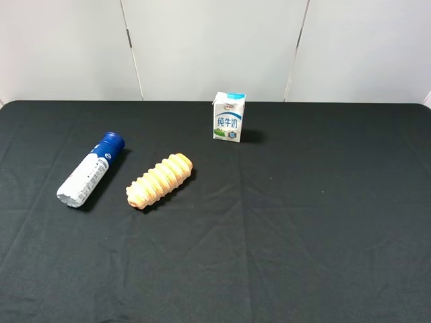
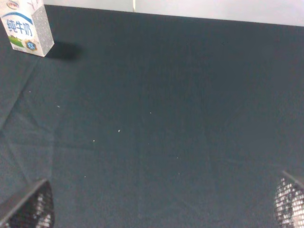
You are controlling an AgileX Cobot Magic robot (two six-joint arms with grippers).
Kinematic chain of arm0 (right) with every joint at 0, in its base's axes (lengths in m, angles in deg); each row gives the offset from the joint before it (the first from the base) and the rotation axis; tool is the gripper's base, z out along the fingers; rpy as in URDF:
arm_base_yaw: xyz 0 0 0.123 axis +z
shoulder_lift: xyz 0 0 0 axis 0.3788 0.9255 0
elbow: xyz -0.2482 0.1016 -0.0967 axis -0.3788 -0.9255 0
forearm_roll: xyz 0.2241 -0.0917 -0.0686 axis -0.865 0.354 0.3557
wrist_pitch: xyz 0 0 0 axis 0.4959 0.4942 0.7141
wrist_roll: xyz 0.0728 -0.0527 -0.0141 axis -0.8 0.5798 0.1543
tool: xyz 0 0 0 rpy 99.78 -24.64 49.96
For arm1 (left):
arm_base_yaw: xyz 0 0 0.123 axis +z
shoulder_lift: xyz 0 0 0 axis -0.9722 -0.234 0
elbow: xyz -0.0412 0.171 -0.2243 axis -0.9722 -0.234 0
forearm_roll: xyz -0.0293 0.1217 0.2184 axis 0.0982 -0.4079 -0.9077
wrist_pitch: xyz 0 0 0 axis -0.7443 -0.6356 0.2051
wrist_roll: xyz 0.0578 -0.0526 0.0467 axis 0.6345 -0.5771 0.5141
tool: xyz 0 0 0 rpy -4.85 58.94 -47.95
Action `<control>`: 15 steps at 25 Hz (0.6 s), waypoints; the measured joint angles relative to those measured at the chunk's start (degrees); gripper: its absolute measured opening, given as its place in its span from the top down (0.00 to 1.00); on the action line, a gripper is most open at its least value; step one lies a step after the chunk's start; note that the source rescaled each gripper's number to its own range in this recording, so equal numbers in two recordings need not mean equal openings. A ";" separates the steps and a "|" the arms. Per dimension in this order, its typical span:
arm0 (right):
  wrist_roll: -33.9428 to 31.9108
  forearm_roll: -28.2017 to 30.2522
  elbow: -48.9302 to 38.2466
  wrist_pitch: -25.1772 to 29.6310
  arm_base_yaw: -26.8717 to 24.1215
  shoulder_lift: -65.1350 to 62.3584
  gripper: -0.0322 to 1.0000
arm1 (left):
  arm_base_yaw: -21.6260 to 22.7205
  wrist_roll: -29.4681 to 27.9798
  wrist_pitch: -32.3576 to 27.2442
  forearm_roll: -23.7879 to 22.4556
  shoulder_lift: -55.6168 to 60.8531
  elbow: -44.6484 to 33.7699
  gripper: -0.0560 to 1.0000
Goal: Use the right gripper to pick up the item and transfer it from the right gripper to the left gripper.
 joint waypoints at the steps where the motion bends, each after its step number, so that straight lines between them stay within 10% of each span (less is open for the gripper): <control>1: 0.00 0.00 0.00 0.00 0.00 0.00 0.00 | 0.00 0.00 0.00 0.00 0.00 -0.05 0.01; 15: 0.00 0.00 0.00 0.00 0.00 0.00 0.00 | 0.18 0.00 0.00 0.00 0.00 -0.05 0.01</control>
